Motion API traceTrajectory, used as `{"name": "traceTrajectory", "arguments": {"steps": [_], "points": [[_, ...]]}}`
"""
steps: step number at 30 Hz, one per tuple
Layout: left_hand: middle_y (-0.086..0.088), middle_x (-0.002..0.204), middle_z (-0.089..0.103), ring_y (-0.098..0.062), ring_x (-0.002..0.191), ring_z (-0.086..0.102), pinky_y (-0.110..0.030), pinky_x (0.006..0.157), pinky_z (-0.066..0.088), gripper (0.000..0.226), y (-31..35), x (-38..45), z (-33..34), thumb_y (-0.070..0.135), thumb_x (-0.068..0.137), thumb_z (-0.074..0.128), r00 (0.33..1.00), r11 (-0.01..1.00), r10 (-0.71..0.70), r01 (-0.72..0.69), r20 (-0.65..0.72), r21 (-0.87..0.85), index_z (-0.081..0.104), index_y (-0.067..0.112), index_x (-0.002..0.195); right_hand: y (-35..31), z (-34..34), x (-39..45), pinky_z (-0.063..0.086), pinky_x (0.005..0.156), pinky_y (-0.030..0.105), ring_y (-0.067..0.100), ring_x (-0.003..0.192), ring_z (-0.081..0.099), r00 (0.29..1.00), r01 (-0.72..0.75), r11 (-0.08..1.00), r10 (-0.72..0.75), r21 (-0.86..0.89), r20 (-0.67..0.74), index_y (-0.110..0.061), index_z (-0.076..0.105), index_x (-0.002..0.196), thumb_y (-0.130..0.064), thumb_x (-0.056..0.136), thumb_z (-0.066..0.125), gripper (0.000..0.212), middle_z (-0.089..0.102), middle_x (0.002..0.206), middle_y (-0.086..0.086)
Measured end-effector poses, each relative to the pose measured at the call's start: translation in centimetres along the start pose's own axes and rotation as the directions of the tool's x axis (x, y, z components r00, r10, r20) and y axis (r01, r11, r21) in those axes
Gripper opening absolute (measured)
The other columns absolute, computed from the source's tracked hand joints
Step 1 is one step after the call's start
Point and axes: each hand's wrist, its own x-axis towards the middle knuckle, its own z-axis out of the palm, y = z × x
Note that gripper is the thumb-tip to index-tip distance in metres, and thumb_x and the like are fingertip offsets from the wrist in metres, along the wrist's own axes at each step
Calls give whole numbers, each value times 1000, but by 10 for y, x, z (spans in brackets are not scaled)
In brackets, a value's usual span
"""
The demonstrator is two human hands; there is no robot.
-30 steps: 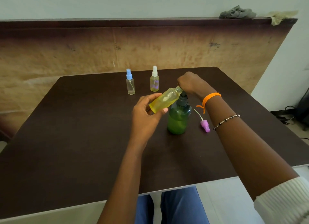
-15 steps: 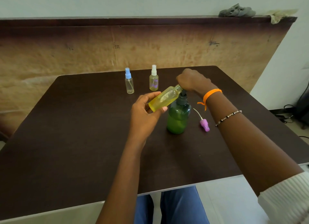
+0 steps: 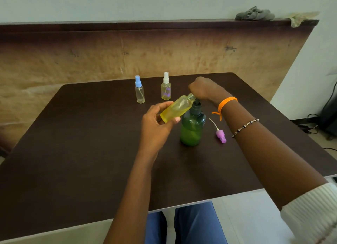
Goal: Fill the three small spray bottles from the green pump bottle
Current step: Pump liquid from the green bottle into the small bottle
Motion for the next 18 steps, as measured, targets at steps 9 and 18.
{"name": "traceTrajectory", "arguments": {"steps": [9, 18], "points": [[-8, 114, 65, -11, 102, 64, -26, 88, 52, 43, -7, -4, 1, 1, 77, 72, 1000, 1000, 2, -2, -14, -7, 63, 30, 106, 4, 11, -1, 36, 81, 31, 38, 112, 53, 997, 52, 999, -50, -18, 59, 7, 54, 122, -1, 96, 34, 34, 54, 125, 27], [-9, 113, 65, -12, 100, 65, -28, 89, 53, 45, 0, -4, 3, 0, 75, 73, 999, 1000, 24, -25, -27, -17, 63, 33, 102, 0, -4, -14, 18, 111, 57, 34, 103, 47, 996, 6, 997, -12, -71, -86, -8, 53, 97, -19, 91, 35, 21, 52, 108, 14]]}}
